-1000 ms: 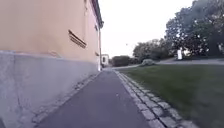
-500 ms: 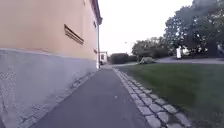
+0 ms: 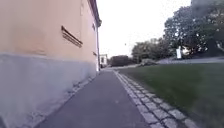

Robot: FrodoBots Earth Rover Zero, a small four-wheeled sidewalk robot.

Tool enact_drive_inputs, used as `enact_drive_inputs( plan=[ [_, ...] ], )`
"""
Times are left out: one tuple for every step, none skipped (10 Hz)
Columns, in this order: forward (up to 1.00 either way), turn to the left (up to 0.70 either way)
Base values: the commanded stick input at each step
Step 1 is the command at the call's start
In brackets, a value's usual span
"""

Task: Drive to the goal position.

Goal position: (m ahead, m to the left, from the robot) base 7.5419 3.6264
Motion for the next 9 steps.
enact_drive_inputs(
  plan=[
    [0.50, -0.47],
    [0.50, -0.50],
    [0.50, -0.45],
    [0.50, -0.34],
    [0.50, -0.24],
    [0.50, -0.14],
    [0.50, -0.04],
    [0.50, 0.00],
    [0.50, 0.00]
  ],
)
